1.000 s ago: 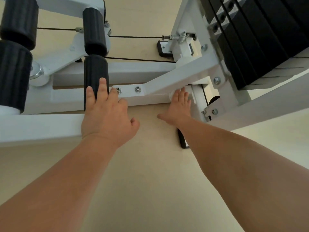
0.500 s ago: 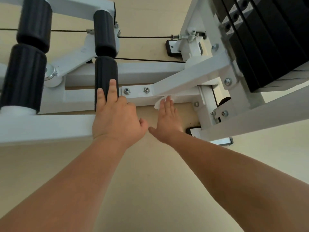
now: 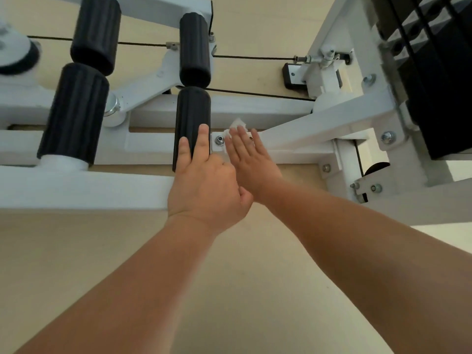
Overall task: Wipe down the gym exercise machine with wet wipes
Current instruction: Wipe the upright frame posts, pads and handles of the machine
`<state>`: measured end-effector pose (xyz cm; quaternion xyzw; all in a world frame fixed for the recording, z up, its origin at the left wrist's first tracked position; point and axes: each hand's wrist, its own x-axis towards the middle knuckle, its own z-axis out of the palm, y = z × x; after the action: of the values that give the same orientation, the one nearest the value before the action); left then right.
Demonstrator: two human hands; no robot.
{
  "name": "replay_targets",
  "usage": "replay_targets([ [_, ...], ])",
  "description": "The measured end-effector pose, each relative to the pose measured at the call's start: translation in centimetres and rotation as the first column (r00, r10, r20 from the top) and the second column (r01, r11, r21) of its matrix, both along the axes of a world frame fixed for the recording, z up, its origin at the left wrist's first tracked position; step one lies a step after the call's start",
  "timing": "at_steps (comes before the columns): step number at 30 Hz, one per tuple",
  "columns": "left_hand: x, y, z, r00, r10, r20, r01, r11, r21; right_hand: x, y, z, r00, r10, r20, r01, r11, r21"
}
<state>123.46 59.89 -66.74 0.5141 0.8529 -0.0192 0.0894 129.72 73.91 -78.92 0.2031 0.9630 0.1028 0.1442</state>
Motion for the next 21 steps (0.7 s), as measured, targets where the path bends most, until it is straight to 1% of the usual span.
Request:
replay_targets([
  [1, 0.0, 0.0, 0.0, 1.0, 0.001, -0.001, -0.001, 1.0, -0.005, 0.7, 0.7, 0.2, 1.0, 0.024, 0.013, -0.024, 0.999, 0.028],
  [2, 0.0, 0.0, 0.0, 1.0, 0.001, 0.002, -0.001, 1.0, -0.009, 1.0, 1.3, 0.5, 1.0, 0.002, 0.028, -0.003, 0.999, 0.053],
  [4, -0.1, 0.1, 0.1, 1.0, 0.003, 0.012, -0.003, 1.0, -0.01, 0.5, 1.3, 1.0, 0.991, -0.127, 0.049, 0.124, 0.99, 0.064],
  [6, -0.2, 0.2, 0.1, 1.0, 0.007, 0.023, -0.007, 1.0, -0.006, -1.4, -0.2, 0.9, 0.974, -0.22, 0.06, 0.221, 0.975, 0.0],
  [10, -0.3, 0.4, 0.2, 0.999, 0.011, 0.031, -0.01, 1.0, -0.01, -3.3, -2.7, -0.2, 0.956, -0.292, 0.025, 0.293, 0.948, -0.126],
  [12, -0.2, 0.4, 0.3, 1.0, 0.009, 0.025, -0.009, 1.0, -0.013, -2.3, -2.4, -0.3, 0.963, -0.269, -0.005, 0.265, 0.951, -0.16],
  [14, -0.1, 0.4, 0.4, 1.0, 0.011, 0.025, -0.01, 1.0, -0.02, -0.4, -2.2, -0.9, 0.98, -0.192, -0.053, 0.183, 0.974, -0.134],
  [17, -0.1, 0.4, 0.4, 0.999, 0.023, 0.033, -0.021, 0.999, -0.037, 1.8, -2.9, -1.8, 0.994, -0.103, -0.034, 0.1, 0.991, -0.093],
  [21, -0.1, 0.3, 0.3, 1.0, 0.019, 0.024, -0.018, 0.999, -0.042, 2.3, -3.0, -2.6, 0.988, -0.136, -0.067, 0.128, 0.985, -0.115],
])
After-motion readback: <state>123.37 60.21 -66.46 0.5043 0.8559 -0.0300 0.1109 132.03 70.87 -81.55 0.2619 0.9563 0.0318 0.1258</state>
